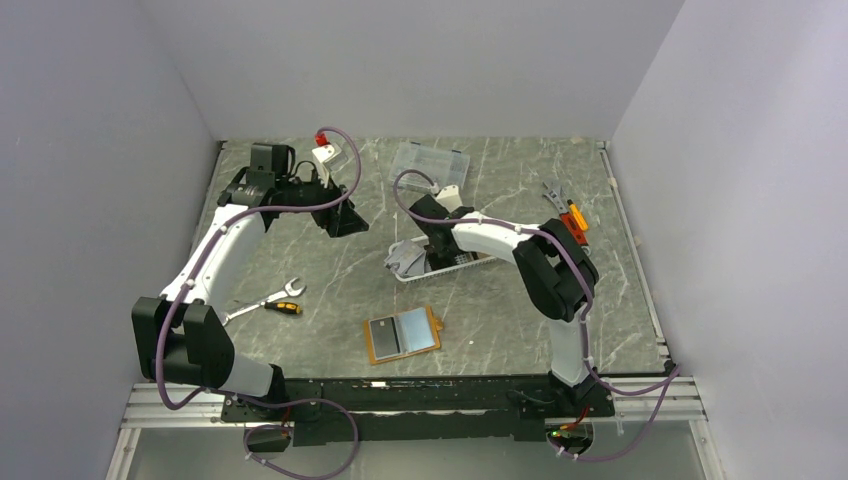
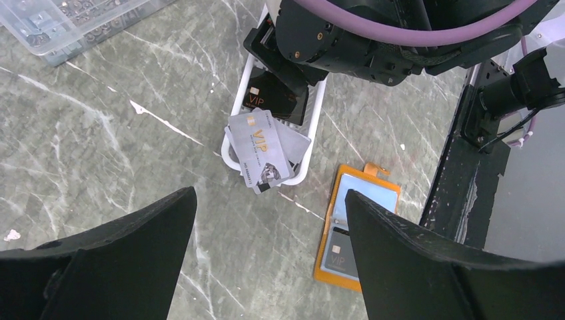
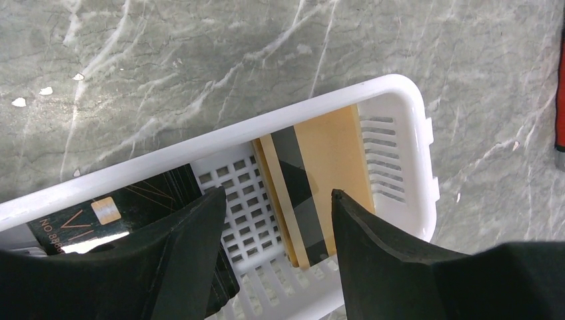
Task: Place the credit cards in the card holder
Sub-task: Move the storage box to the center of the board.
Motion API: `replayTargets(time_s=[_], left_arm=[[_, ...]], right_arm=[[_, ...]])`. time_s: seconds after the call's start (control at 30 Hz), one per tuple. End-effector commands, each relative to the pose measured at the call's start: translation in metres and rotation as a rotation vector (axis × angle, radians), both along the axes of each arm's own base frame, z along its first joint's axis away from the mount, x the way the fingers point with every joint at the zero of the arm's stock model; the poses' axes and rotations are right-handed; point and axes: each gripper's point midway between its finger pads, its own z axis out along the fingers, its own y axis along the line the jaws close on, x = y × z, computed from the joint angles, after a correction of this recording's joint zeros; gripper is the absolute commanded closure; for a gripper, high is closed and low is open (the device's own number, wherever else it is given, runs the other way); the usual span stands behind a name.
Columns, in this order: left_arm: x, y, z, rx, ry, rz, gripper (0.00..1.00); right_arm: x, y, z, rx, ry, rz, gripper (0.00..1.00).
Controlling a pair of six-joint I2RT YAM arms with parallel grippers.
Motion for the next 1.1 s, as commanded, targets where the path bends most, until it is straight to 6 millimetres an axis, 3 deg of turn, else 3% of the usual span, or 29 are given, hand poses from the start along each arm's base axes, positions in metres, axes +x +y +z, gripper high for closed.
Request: replayTargets(time_s=[0.0, 0.2, 0.33, 0.63, 1.07], left_arm=[[-0.008, -0.001, 0.012, -0.026, -0.036, -0.034, 0.12], [-0.008, -0.001, 0.012, -0.032, -0.033, -0.034, 0.12], [-0.008, -0.001, 0.012, -0.031, -0.034, -0.036, 0.12], [-0.010, 0.002, 0.012, -0.030, -0.033, -0.034, 0.12], [-0.012, 0.003, 0.014, -0.043, -0.036, -0.044, 0.13]], right_arm=[[0.008, -0.002, 0.023, -0.015, -0.055, -0.002, 0.39], [0.012, -0.001, 0.044, 0.015, -0.104, 0.002, 0.42], [0.013, 0.000, 0.048, 0.019, -0.112, 0.005, 0.45], [0.013, -0.012, 0.025, -0.010, -0.075, -0.021, 0.34], [0.013, -0.023, 0.008, -0.011, -0.037, -0.028, 0.32]])
